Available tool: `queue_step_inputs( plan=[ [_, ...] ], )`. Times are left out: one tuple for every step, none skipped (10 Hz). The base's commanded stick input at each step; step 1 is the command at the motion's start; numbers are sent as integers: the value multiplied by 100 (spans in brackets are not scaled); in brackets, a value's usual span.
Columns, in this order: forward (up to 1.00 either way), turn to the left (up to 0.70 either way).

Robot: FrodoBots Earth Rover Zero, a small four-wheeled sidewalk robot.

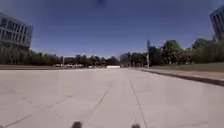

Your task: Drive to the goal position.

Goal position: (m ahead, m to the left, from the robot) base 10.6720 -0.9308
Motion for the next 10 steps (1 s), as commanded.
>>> queue_step_inputs(
  plan=[
    [85,4],
    [85,4],
    [85,4],
    [85,4],
    [85,4],
    [85,4],
    [85,4],
    [85,4],
    [85,4],
    [85,4]
  ],
)
